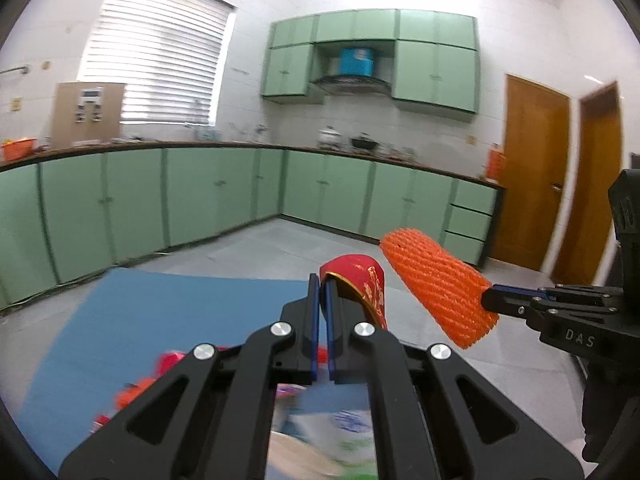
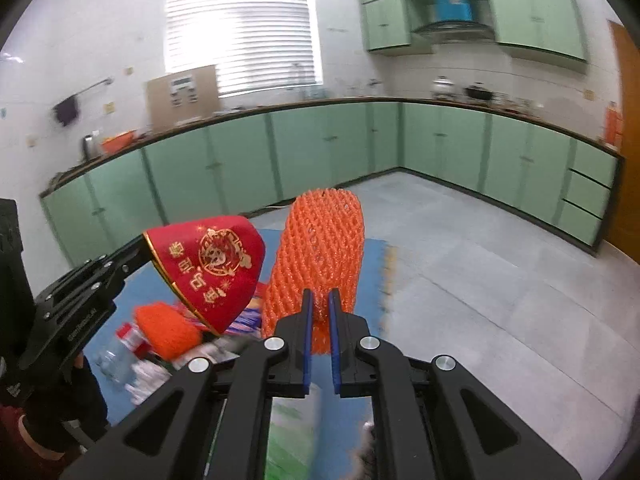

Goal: Collect trash
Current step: 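Carry the red cup and orange net with the left tool over the bin, release, then return the left tool to the table and grasp the white paper cup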

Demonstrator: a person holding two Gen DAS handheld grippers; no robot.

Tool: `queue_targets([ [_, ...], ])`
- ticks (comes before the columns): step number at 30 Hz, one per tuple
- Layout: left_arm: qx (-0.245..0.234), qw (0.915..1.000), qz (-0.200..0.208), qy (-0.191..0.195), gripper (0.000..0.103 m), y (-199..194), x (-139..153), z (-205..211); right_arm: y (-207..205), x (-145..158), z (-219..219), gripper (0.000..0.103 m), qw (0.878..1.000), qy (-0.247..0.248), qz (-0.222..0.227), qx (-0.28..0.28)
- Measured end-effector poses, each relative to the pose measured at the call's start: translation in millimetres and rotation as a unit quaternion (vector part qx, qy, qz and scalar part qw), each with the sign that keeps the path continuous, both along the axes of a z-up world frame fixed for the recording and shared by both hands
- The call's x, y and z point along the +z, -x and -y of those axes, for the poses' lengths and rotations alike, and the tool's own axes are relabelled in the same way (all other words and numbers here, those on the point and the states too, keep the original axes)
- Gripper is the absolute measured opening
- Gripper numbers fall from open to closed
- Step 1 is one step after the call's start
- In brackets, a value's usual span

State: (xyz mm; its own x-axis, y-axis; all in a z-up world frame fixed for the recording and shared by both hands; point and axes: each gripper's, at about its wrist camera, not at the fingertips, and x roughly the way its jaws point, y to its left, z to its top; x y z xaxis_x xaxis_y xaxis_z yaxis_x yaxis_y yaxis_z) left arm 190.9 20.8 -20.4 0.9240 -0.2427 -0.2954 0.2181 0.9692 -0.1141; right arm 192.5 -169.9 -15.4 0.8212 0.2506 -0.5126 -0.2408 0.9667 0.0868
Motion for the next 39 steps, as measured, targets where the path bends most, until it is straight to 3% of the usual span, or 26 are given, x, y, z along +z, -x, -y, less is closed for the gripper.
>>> queue_targets([
  [6,-0.077,0.9968,-0.023,0.003,0.002,7.9,-23.8,66.0,30.6,-25.0,65.8,0.007,0.996,0.0,-0.029,-0.082],
  [13,-0.156,0.9853,-0.068,-0.011,0.002,6.5,-69.7,144.0,58.2,-70.6,126.1,0.007,0.985,-0.004,-0.077,-0.153],
  [18,-0.184,0.9753,-0.116,-0.036,0.002,1.3,-114.9,172.2,61.8,-112.5,159.7,0.007,0.975,-0.023,-0.123,-0.183],
  [27,-0.218,0.9549,-0.188,-0.072,0.006,-25.5,-174.7,204.8,50.1,-161.4,195.3,0.01,0.964,-0.041,-0.173,-0.197],
  [31,-0.221,0.9505,-0.208,-0.068,0.031,-33.1,-184.6,208.7,44.4,-167.8,200.9,0.016,0.96,-0.041,-0.183,-0.207],
  [34,-0.22,0.9522,-0.202,-0.062,0.048,-31.8,-182.2,206.7,45.8,-165.0,198.9,0.036,0.96,-0.034,-0.178,-0.212],
  [39,-0.208,0.9593,-0.181,-0.06,0.049,-25.2,-169.0,199.7,48.5,-150.4,189.6,0.039,0.964,-0.034,-0.159,-0.209],
])
